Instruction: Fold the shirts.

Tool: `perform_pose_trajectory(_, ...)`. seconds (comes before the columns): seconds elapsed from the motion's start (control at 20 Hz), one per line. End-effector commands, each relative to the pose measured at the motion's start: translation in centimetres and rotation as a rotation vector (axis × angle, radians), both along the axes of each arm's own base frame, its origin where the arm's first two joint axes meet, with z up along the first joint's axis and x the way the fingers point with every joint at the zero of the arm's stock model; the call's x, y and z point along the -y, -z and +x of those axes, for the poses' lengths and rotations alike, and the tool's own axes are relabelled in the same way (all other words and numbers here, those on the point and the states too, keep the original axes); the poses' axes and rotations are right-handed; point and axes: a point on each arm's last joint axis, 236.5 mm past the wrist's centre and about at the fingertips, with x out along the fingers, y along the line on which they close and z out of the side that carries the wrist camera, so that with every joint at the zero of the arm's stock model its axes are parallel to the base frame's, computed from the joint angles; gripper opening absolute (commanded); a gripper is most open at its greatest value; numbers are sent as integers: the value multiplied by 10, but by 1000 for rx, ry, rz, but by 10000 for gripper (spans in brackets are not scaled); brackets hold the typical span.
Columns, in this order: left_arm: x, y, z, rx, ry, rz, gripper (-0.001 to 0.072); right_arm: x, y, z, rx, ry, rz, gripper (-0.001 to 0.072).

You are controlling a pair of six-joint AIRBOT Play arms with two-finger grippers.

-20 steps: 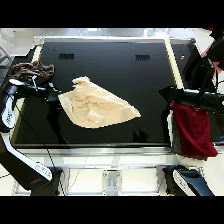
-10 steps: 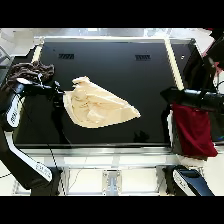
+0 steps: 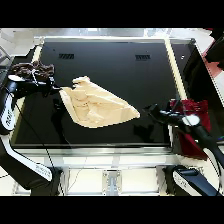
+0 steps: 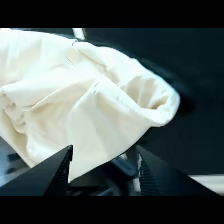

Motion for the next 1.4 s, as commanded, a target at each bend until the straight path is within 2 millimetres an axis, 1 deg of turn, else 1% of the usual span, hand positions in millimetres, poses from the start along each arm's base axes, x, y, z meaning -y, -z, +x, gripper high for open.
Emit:
perform_pose_trajectory(0.0, 3, -5, -3, -1, 14, -7, 12, -25, 46, 13, -178, 233, 185, 457)
perform_pose_trajectory(0.05, 4, -5, -4, -5, 20, -11, 12, -32, 54, 18, -219, 273, 224, 457)
perform_pose_trajectory(0.1, 4, -5, -5, -7, 22, -12, 12, -41, 56, 25, -237, 279, 261, 456)
perform_pose_trajectory(0.2, 4, -5, -4, -5, 19, -10, 13, -58, 46, 47, -210, 251, 303, 456)
perform_pose_trajectory(0.35, 3, -5, -4, 3, 25, -6, 12, -66, 35, 80, -184, 256, 333, 456)
perform_pose_trajectory(0.45, 3, -5, -4, 4, 27, -5, 12, -74, 33, 93, -189, 252, 358, 457)
perform_pose_trajectory(0.5, 3, -5, -4, 7, 32, -3, 12, -79, 33, 95, -202, 242, 376, 457)
perform_pose_trajectory(0.6, 5, -5, -7, 1, 41, -8, 12, -94, 30, 85, -233, 174, 420, 458)
perform_pose_trajectory(0.65, 5, -5, -7, 0, 42, -10, 12, -99, 26, 81, -239, 157, 437, 459)
perform_pose_trajectory(0.7, 5, -5, -7, 0, 42, -10, 12, -100, 22, 82, -232, 154, 440, 459)
perform_pose_trajectory(0.8, 6, -5, -8, -2, 46, -11, 12, -100, 6, 82, -195, 135, 446, 448)
perform_pose_trajectory(0.85, 6, -5, -8, -3, 46, -12, 12, -94, -4, 83, -137, 105, 400, 448)
perform_pose_trajectory(0.9, 6, -5, -8, -3, 46, -12, 12, -85, -11, 83, -57, 54, 317, 447)
perform_pose_trajectory(0.95, 6, -5, -8, -3, 46, -12, 12, -71, -19, 83, 38, -27, 204, 448)
perform_pose_trajectory(1.0, 6, -5, -8, -2, 45, -11, 12, -56, -23, 78, 121, -132, 65, 447)
perform_pose_trajectory(1.05, 6, -5, -8, -2, 45, -11, 12, -36, -21, 72, 171, -236, -99, 447)
perform_pose_trajectory(1.1, 6, -5, -8, 1, 48, -9, 12, -20, -15, 66, 189, -324, -236, 447)
perform_pose_trajectory(1.15, 6, -5, -8, 3, 50, -8, 12, -9, -5, 59, 169, -397, -343, 448)
perform_pose_trajectory(1.2, 6, -5, -8, 2, 51, -9, 12, -5, 6, 53, 145, -457, -405, 448)
perform_pose_trajectory(1.35, 7, -5, -9, 0, 54, -11, 12, -4, 27, 44, 113, -543, -443, 449)
